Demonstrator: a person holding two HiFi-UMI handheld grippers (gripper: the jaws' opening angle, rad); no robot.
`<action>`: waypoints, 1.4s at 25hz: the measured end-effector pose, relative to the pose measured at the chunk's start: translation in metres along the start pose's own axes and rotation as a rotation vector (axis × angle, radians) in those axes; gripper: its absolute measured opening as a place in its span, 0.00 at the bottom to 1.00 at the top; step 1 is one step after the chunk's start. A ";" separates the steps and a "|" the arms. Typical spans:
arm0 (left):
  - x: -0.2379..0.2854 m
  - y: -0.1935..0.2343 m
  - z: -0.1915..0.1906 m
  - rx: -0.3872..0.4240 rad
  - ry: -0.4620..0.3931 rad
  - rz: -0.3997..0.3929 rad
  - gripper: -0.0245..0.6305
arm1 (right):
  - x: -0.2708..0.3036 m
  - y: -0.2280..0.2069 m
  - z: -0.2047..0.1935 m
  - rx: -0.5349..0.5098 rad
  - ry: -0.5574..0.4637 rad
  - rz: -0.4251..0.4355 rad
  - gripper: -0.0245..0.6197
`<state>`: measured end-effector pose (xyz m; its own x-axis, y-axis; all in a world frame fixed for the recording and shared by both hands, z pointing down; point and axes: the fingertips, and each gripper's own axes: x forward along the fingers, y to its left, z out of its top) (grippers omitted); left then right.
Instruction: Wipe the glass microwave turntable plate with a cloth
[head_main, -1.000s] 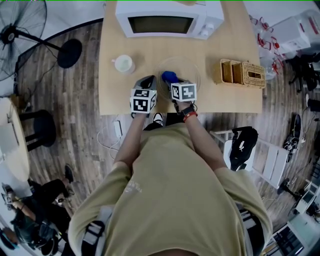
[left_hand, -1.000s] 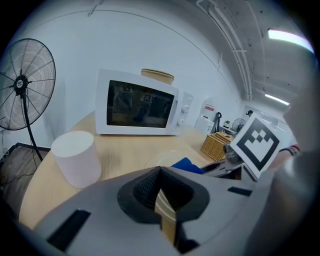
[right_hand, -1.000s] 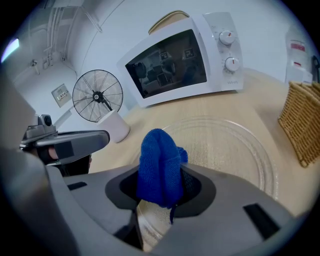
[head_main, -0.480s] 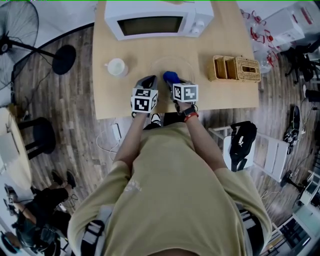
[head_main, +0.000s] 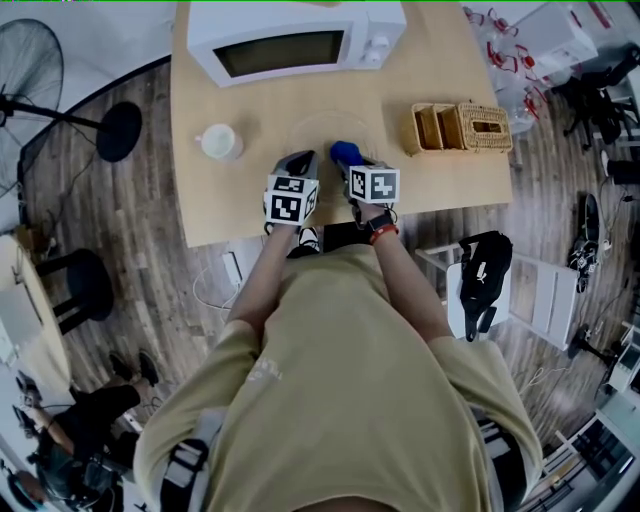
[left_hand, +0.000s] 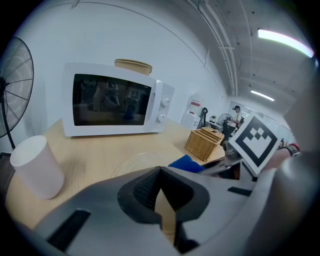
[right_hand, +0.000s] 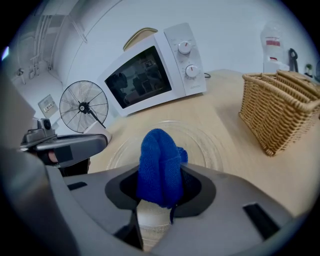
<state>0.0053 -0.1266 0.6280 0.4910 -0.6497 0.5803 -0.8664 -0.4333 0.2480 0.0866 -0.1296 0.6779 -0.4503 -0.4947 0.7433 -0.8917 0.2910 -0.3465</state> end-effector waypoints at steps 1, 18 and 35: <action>0.002 -0.002 0.000 0.004 0.001 -0.004 0.07 | -0.002 -0.003 0.000 0.006 -0.004 -0.005 0.27; 0.017 -0.030 0.001 0.043 0.018 -0.053 0.07 | -0.033 -0.056 -0.007 0.078 -0.037 -0.090 0.27; -0.006 -0.010 -0.002 0.017 -0.011 -0.006 0.07 | -0.033 -0.051 -0.004 0.129 -0.029 -0.072 0.27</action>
<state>0.0105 -0.1170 0.6241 0.4972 -0.6541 0.5700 -0.8619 -0.4475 0.2383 0.1471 -0.1243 0.6735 -0.3844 -0.5347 0.7525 -0.9193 0.1475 -0.3648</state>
